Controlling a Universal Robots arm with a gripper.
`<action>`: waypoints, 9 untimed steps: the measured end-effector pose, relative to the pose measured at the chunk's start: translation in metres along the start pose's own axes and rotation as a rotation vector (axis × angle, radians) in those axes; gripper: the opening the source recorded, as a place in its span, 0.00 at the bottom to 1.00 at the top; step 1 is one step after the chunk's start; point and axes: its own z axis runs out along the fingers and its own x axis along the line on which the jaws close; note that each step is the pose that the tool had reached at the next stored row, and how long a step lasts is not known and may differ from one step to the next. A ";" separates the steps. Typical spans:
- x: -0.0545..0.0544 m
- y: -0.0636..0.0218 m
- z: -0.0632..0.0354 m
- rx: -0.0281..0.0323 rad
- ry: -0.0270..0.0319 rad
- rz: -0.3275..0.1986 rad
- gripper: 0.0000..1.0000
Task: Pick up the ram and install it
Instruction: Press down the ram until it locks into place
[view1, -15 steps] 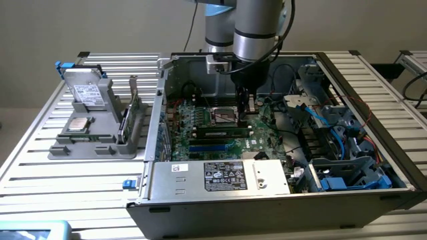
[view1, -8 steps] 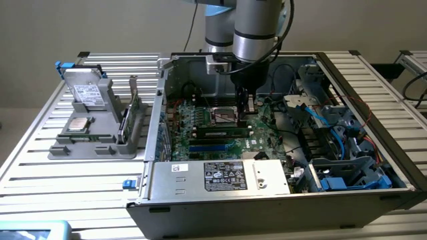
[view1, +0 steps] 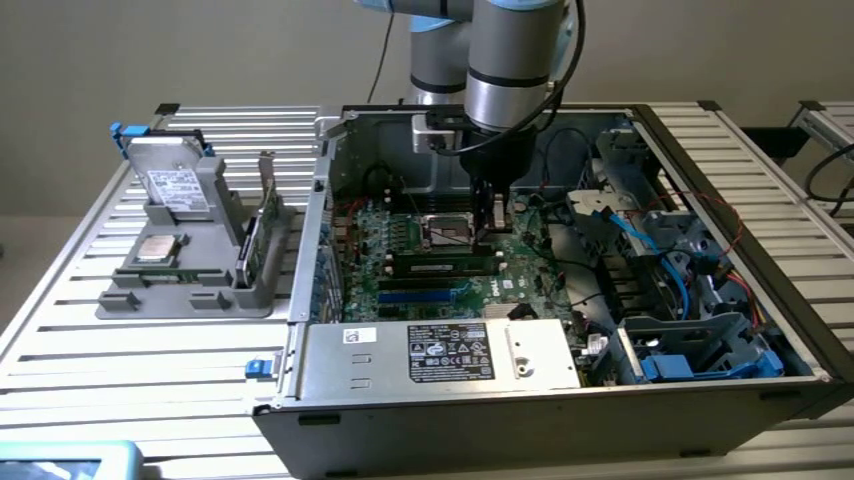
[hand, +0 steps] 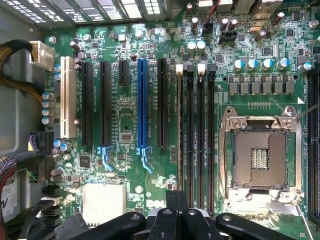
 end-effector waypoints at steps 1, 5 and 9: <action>-0.001 0.0000 0.0005 0.0000 -0.0009 0.000 0.11; -0.002 0.0004 0.0018 0.0003 -0.0014 0.001 0.11; -0.002 0.0010 0.0029 0.0054 -0.0019 0.001 0.11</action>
